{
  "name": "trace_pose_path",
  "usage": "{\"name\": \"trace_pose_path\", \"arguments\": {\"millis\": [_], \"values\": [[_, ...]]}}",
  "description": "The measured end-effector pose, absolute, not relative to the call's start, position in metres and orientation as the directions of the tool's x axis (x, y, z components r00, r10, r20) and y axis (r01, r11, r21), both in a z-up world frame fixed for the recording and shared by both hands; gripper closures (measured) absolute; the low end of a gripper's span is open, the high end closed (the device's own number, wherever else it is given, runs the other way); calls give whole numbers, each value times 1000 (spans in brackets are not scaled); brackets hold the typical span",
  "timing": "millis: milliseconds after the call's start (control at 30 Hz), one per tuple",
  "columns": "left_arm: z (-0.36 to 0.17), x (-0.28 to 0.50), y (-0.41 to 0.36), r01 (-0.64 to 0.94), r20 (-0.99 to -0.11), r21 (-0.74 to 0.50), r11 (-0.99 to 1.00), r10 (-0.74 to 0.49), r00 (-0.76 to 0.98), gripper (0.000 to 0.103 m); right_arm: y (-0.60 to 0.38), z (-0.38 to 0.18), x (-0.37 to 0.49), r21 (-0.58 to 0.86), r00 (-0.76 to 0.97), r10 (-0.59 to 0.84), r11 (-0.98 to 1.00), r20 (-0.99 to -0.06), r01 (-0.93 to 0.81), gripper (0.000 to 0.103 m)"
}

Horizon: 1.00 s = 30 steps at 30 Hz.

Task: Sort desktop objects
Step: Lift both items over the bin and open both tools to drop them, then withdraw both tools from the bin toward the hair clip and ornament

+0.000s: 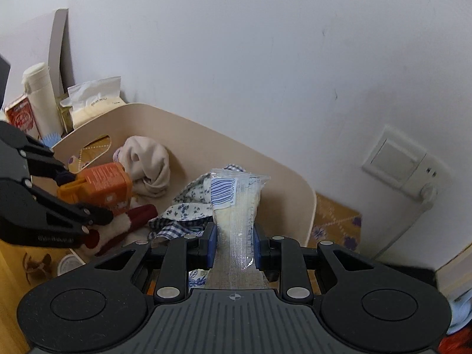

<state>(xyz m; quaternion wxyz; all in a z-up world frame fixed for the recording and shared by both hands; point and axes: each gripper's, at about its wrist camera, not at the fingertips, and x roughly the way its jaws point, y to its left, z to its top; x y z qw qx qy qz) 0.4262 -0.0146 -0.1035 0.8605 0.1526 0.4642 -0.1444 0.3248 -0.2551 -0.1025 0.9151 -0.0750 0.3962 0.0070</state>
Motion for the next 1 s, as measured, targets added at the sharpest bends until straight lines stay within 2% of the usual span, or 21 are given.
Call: {"name": "trace_pose_path", "arguments": {"millis": [233, 267, 300, 367, 400, 433, 500, 700, 1000], "values": [[-108, 427, -15, 379, -855, 117, 918, -101, 508, 62, -253, -116, 328, -142, 645, -60, 987, -762, -76, 79], [-108, 427, -15, 378, -856, 116, 919, -101, 508, 58, -252, -117, 328, -138, 642, -59, 988, -765, -74, 79], [-107, 426, -14, 373, -855, 115, 921, -100, 509, 49, -253, -116, 329, -134, 639, -57, 988, -767, -73, 71], [-104, 425, -14, 354, -850, 123, 927, -86, 520, 35, -252, -115, 328, -127, 641, -54, 989, -766, -69, 65], [-103, 424, -13, 345, -845, 129, 930, -80, 529, 31, -251, -114, 327, -125, 642, -52, 990, -765, -68, 62], [-102, 424, -13, 338, -840, 133, 932, -75, 537, 30, -251, -113, 326, -127, 644, -54, 990, -763, -67, 60], [-100, 423, -12, 334, -837, 130, 933, -77, 542, 29, -250, -110, 324, -129, 649, -59, 990, -758, -60, 50], [-94, 417, -9, 328, -829, 136, 935, -74, 554, 26, -246, -99, 317, -125, 669, -67, 991, -740, -40, 36], [-75, 406, -4, 326, -807, 143, 935, -81, 585, 25, -243, -79, 300, -108, 703, -86, 994, -706, 13, 27]]}}
